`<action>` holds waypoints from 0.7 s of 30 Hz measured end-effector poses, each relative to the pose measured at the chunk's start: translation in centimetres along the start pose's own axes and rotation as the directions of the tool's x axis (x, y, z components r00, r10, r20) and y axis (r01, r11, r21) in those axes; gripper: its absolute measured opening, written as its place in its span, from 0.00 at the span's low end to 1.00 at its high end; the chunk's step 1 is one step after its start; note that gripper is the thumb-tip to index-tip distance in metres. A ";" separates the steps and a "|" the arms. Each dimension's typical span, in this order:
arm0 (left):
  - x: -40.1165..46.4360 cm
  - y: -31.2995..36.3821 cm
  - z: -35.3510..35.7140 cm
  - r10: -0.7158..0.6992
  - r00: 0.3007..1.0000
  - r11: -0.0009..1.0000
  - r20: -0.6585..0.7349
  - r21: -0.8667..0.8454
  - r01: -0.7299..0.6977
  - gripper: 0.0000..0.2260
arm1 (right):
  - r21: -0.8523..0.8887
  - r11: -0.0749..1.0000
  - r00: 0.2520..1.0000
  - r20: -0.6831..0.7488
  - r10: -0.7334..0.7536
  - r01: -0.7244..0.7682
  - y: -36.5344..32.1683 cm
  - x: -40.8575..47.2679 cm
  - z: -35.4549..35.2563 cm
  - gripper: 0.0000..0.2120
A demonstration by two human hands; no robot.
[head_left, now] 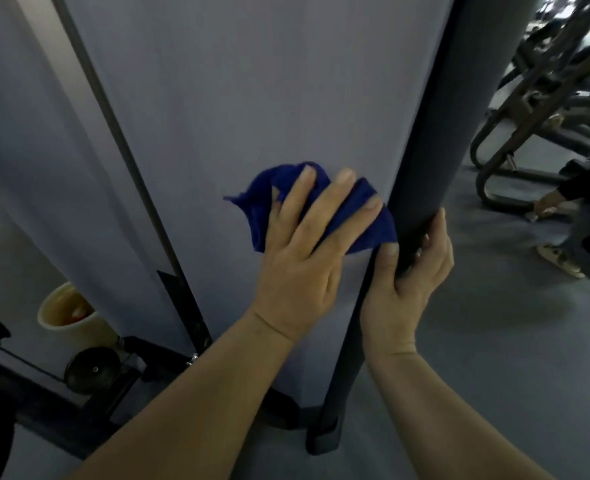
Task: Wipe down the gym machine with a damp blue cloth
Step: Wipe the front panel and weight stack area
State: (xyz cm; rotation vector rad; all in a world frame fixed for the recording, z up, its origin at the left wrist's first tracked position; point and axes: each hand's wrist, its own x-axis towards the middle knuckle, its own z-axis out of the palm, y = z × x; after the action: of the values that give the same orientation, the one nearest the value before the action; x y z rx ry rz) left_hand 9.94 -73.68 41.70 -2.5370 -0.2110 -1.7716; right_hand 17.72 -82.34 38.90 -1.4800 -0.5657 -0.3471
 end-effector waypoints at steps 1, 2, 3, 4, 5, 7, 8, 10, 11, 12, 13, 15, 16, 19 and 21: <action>-0.8 0.0 0.6 0.016 1.000 1.000 -0.018 0.002 -0.016 0.17 | 0.004 1.000 1.000 -0.013 -0.022 0.022 0.2 -0.2 0.2 0.27; -2.7 -0.2 1.3 0.042 0.999 0.999 -0.010 0.004 -0.042 0.17 | -0.002 0.998 0.998 -0.032 -0.058 0.058 0.7 -0.2 0.4 0.26; -5.6 -0.7 2.0 0.079 0.997 0.997 0.026 0.017 -0.079 0.17 | -0.013 0.995 0.994 -0.053 -0.097 0.096 1.2 -0.1 0.6 0.26; -8.8 -1.1 2.5 0.114 0.991 0.993 0.077 0.027 -0.116 0.18 | -0.021 0.992 0.989 -0.069 -0.128 0.126 1.8 0.0 0.7 0.25; -11.1 -1.4 2.8 0.147 0.982 0.988 0.117 0.035 -0.152 0.19 | -0.025 0.987 0.984 -0.081 -0.159 0.158 2.4 0.0 0.8 0.26; -11.3 -1.6 3.1 0.152 0.981 0.987 0.121 0.040 -0.158 0.21 | -0.019 0.982 0.979 -0.067 -0.190 0.189 3.5 0.3 1.0 0.26; -9.9 -1.3 3.1 0.150 0.986 0.986 0.067 0.066 -0.154 0.21 | 0.002 0.978 0.977 -0.051 -0.208 0.208 4.0 0.2 1.0 0.26; -6.4 -0.8 3.2 0.106 0.993 0.990 -0.051 0.095 -0.100 0.22 | 0.052 0.964 0.965 -0.023 -0.261 0.262 4.5 0.1 0.8 0.28; -5.3 -0.7 3.5 0.075 0.994 0.994 -0.077 0.090 -0.068 0.24 | 0.070 0.959 0.961 -0.014 -0.276 0.276 4.7 0.3 0.8 0.28; -5.3 -0.3 3.8 0.049 0.995 0.995 -0.092 0.090 -0.041 0.25 | 0.088 0.956 0.960 -0.003 -0.282 0.281 4.7 0.3 0.8 0.29; -6.6 -0.1 4.3 0.032 0.994 0.995 -0.101 0.093 -0.023 0.26 | 0.103 0.954 0.959 0.010 -0.284 0.282 4.7 0.2 0.6 0.30; -10.3 0.3 5.3 0.010 0.997 0.993 -0.079 0.121 0.000 0.29 | 0.102 0.959 0.962 0.039 -0.269 0.264 4.3 -0.2 0.3 0.33; -11.4 0.6 5.3 -0.011 0.999 0.992 -0.051 0.126 0.018 0.31 | 0.091 0.965 0.966 0.051 -0.252 0.247 3.9 -0.4 0.1 0.34; -7.2 0.6 3.3 -0.002 1.000 0.996 -0.023 0.086 0.004 0.31 | 0.085 0.980 0.981 0.059 -0.183 0.178 2.4 -0.3 0.0 0.34; -3.0 0.5 2.0 0.013 1.000 0.996 -0.027 0.090 -0.010 0.28 | 0.067 0.986 0.986 0.054 -0.159 0.155 1.6 0.1 -0.2 0.32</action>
State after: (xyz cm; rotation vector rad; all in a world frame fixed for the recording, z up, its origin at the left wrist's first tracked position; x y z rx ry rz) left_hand 10.87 -74.25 38.25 -2.4459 -0.2679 -1.7501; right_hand 18.67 -82.39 37.63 -1.3922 -0.7374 -0.4057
